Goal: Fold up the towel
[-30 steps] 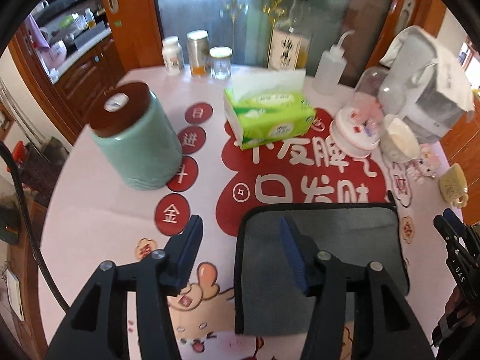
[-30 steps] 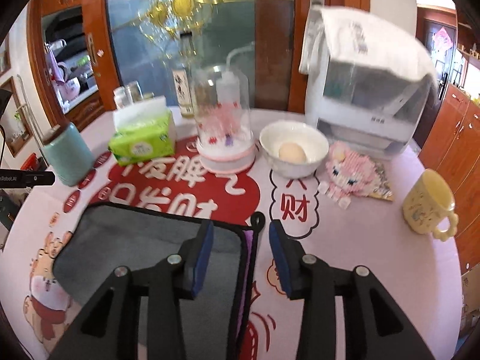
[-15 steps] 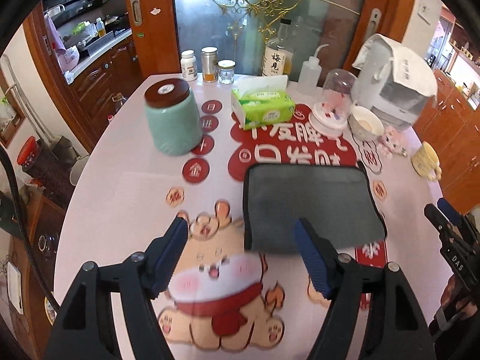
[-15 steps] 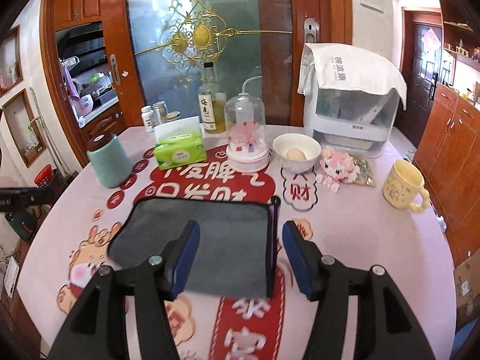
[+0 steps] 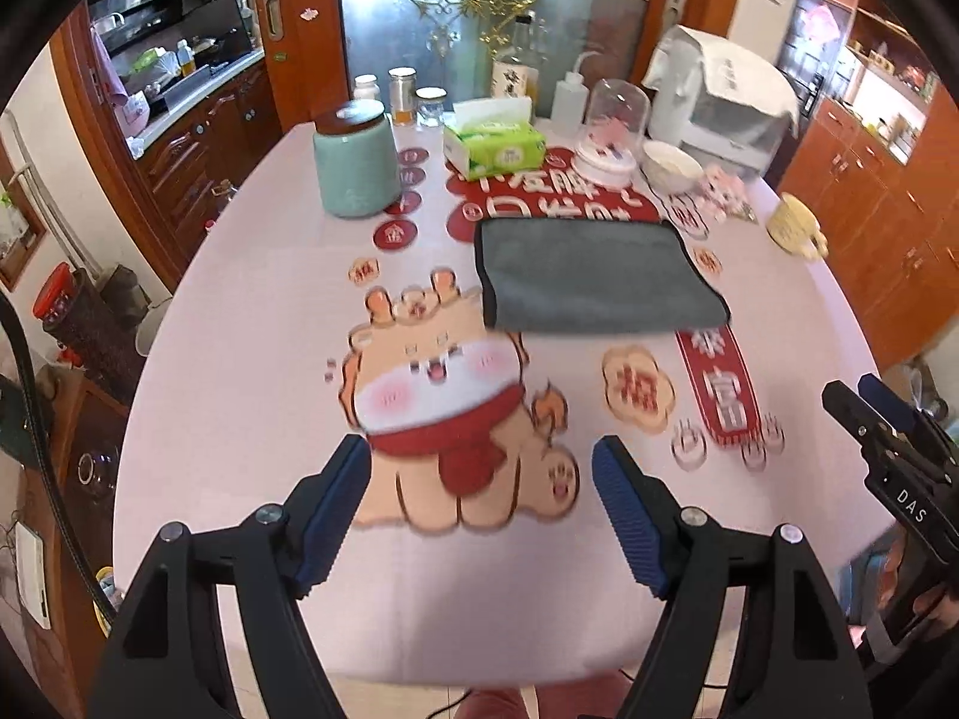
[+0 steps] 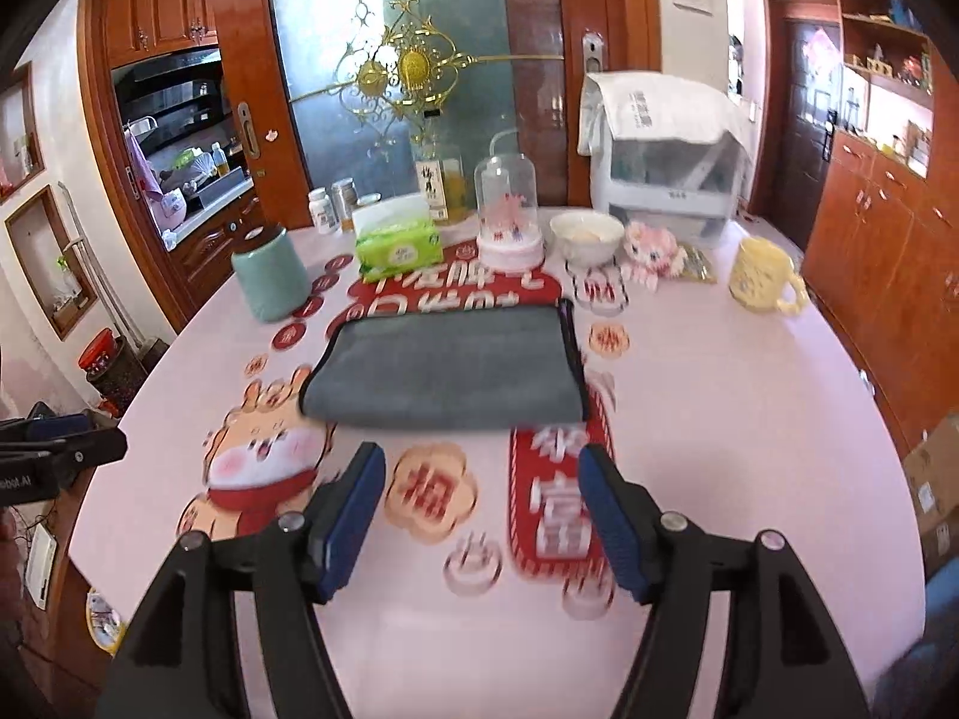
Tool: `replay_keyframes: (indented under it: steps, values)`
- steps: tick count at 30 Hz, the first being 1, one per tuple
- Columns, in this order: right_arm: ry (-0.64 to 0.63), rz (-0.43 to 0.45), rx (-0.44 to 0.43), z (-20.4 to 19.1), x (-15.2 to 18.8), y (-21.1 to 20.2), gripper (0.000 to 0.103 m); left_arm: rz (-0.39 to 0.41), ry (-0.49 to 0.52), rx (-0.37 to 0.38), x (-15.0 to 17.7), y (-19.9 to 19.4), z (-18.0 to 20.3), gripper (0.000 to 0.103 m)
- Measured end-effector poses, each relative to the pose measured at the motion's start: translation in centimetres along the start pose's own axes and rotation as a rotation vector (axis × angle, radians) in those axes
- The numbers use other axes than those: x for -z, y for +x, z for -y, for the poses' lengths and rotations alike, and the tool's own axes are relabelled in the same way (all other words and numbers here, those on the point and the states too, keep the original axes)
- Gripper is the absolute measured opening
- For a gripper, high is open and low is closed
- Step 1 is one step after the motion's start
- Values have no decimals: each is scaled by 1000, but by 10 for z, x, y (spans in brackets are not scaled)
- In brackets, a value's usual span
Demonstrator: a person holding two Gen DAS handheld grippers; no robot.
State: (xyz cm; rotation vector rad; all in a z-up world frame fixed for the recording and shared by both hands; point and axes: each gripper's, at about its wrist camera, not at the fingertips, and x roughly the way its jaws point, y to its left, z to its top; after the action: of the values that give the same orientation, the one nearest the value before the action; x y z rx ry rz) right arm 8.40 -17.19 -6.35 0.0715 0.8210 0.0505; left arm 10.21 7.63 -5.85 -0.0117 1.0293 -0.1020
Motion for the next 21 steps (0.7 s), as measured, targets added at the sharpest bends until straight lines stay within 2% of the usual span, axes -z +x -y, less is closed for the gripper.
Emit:
replay_keyframes:
  steps: [4,9,12,17,21]
  values:
    - [32,-17,-12,-14,23,-31,72,-25,10,2,31,-8,-4,75]
    - [21,-35,-36,-32,42,-61,74,-47,-10,2,60,-18,-9,75]
    - [5,-56,-45,-40,53,-80,78,-53,-29,-27,74,-25,-11,75]
    - [0,-103,-40,-35,67,-103,81,-54,-63,-12,86,-41,-9,75]
    - [35,-142,-29,-22,69,-117,86,-43,-60,4,86,-55,8,75]
